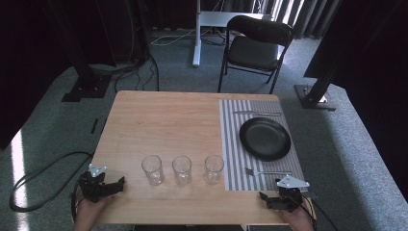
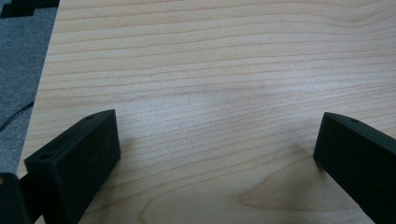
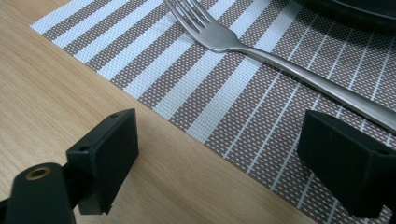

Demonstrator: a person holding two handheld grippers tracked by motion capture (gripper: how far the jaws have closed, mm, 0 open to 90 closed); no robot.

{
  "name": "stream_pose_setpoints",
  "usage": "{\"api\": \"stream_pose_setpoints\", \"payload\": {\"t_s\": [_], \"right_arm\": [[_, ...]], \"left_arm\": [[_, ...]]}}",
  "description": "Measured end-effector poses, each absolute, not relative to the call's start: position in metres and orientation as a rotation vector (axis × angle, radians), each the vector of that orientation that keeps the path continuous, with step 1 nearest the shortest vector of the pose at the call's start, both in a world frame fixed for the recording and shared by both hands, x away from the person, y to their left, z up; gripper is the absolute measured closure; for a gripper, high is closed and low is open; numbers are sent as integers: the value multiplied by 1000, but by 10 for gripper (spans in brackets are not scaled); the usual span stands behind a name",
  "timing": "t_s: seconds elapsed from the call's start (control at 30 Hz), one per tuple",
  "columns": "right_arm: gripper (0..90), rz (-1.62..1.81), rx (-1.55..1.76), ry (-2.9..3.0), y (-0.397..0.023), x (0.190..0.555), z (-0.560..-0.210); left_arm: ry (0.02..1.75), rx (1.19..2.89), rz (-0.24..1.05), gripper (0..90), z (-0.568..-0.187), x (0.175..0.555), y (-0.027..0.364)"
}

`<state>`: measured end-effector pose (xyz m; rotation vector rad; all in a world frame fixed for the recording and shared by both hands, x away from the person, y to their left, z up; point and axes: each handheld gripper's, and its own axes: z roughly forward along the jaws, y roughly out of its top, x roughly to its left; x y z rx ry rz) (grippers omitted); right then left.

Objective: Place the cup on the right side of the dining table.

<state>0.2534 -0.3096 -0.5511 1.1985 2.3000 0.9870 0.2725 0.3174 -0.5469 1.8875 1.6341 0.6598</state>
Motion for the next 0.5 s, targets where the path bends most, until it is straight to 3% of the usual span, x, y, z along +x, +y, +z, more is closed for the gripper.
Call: {"api": "stream_pose_setpoints", "payload": {"t_s": [0.5], "right_arm": [[112, 968, 1189, 2331, -309, 255, -549]], "left_arm": [[1614, 1904, 653, 7, -547, 270, 319]]}}
